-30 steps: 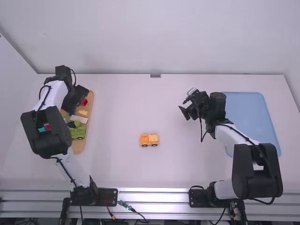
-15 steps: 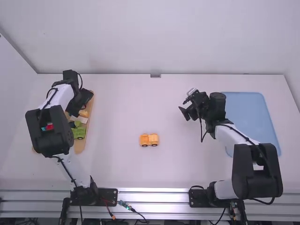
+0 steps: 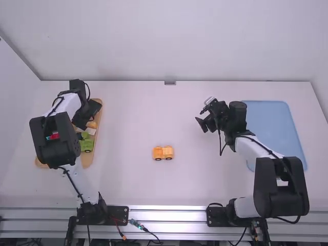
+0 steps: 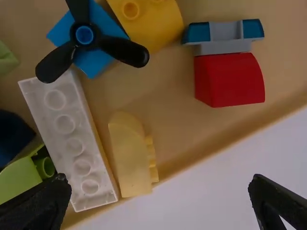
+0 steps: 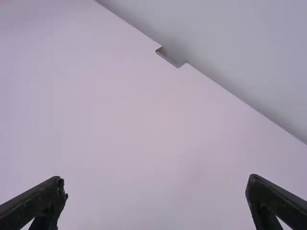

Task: Assemble lego blocks to make yellow taxi

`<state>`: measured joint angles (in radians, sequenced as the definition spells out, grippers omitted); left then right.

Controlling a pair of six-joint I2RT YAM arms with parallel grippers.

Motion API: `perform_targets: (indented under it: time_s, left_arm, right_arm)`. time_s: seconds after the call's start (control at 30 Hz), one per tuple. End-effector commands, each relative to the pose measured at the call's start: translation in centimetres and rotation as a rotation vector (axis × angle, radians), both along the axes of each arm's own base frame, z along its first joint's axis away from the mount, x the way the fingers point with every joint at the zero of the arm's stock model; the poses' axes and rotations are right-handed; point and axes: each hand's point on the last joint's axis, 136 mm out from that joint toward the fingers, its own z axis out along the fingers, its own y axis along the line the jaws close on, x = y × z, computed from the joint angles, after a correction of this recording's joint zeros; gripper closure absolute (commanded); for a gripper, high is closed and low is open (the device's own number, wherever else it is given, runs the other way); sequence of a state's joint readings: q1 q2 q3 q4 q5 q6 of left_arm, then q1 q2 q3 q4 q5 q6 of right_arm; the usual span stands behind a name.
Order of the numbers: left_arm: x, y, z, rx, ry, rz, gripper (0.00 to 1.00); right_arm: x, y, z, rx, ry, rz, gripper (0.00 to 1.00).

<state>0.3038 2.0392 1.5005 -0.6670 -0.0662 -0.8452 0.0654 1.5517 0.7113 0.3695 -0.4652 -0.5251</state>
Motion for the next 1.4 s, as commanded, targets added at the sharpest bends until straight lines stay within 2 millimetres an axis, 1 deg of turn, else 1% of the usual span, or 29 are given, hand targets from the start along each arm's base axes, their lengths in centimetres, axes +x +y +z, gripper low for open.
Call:
perform_targets:
  time_s: [0.0, 0.07, 0.13, 0.2, 0.3, 0.37, 0.43, 0.5, 0.6, 0.7, 0.77, 0.83, 0.87, 0.93, 0.97, 1.1, 1.2, 1.27, 1.37]
  left_arm:
    - [-0.5, -0.4, -0.6, -0.025, 0.017, -0.015, 0.01]
    - [-0.3, -0.7, -0.7, -0.047, 0.009, -0.019, 0.01]
    - [0.1, -0.8, -0.6, -0.035, -0.004, -0.088, 0.01]
    - [0.0, -0.9, -0.6, -0.036, 0.005, -0.101, 0.01]
    - [-1.1, -0.9, -0.4, -0.052, 0.047, -0.022, 0.01]
    - [-1.8, -0.3, 0.3, -0.032, 0.079, 0.052, 0.02]
    - [-1.9, 0.3, 1.0, -0.006, 0.088, 0.094, 0.02]
    - [-1.6, 0.2, 1.6, 0.001, 0.085, 0.086, 0.0]
    - [-1.5, 0.1, 2.0, -0.003, 0.084, 0.107, 0.01]
    - [-1.1, 0.4, 1.8, -0.017, 0.066, 0.124, 0.02]
    - [-0.7, -0.1, 0.8, -0.045, 0.068, 0.089, 0.03]
    - [-0.3, -0.2, 0.0, -0.062, 0.087, 0.054, 0.0]
    - [-0.1, -0.4, -0.4, -0.071, 0.106, 0.04, 0.01]
    - [-0.1, -0.2, -0.9, -0.081, 0.152, 0.046, 0.01]
    - [-0.2, 0.0, -1.0, -0.074, 0.182, 0.071, 0.04]
    - [-0.8, 0.7, -0.5, -0.031, 0.244, 0.137, 0.07]
    - [-0.5, 0.6, -0.5, -0.038, 0.233, 0.132, 0.05]
    - [-0.5, 0.3, -1.1, -0.04, 0.23, 0.132, 0.03]
    - [-0.6, 0.3, -1.9, -0.04, 0.229, 0.131, 0.03]
  right_arm:
    - [0.5, 0.1, 1.9, 0.01, -0.043, 0.002, 0.01]
    - [0.5, 0.1, 1.9, 0.01, -0.042, 0.003, 0.01]
    - [0.5, 0.1, 1.9, 0.01, -0.043, 0.002, 0.01]
    - [0.5, 0.2, 1.9, 0.01, -0.043, 0.003, 0.01]
    - [0.5, 0.2, 1.9, 0.01, -0.043, 0.003, 0.01]
    - [0.5, 0.1, 1.9, 0.01, -0.043, 0.003, 0.01]
    - [0.5, 0.1, 1.9, 0.01, -0.043, 0.003, 0.01]
    - [0.5, 0.1, 2.0, 0.01, -0.044, 0.003, 0.01]
    - [0.5, 0.1, 2.0, 0.01, -0.044, 0.003, 0.01]
    - [0.5, 0.1, 1.9, 0.01, -0.043, 0.003, 0.01]
    - [0.5, 0.1, 1.9, 0.01, -0.043, 0.003, 0.01]
    - [0.5, 0.1, 1.9, 0.01, -0.043, 0.003, 0.01]
    - [0.5, 0.1, 1.9, 0.01, -0.043, 0.003, 0.01]
    - [0.5, 0.1, 1.9, 0.01, -0.043, 0.003, 0.01]
    - [0.5, 0.1, 1.9, 0.01, -0.043, 0.002, 0.01]
    - [0.5, 0.1, 1.9, 0.009, -0.044, 0.002, 0.01]
    - [0.5, 0.1, 2.0, 0.01, -0.044, 0.003, 0.01]
    - [0.5, 0.1, 2.0, 0.01, -0.044, 0.003, 0.01]
    - [0.5, 0.1, 1.9, 0.01, -0.043, 0.003, 0.01]
